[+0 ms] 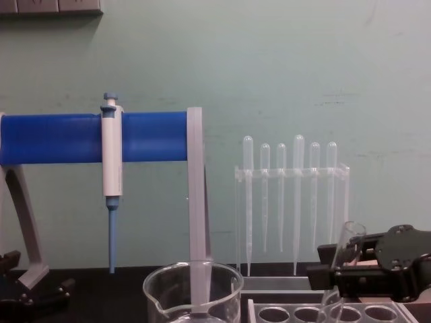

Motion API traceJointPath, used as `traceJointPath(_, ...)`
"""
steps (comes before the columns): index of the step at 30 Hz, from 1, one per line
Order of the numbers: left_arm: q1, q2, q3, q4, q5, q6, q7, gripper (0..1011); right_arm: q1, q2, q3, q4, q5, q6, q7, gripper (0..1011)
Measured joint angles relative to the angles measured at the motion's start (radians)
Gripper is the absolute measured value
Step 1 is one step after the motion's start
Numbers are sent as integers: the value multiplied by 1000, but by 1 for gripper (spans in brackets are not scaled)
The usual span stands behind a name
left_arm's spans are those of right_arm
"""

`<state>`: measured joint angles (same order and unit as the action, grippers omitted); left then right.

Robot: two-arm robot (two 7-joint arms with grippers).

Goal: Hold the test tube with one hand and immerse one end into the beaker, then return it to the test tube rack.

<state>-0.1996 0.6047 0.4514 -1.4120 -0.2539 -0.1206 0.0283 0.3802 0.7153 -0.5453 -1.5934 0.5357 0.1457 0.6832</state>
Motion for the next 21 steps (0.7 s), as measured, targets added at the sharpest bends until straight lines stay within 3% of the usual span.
traceJointPath(10, 0, 0, 0, 0, 0, 0, 0, 1000, -1, 0, 0, -1, 0, 0, 0, 775)
traceJointPath(17, 0, 0, 0, 0, 0, 0, 0, 1000, -33, 15, 34, -65, -5, -26, -43, 981)
traceJointPath(21, 0, 0, 0, 0, 0, 0, 0, 1000, -58, 29, 69, -122, -5, -32, -78, 1002)
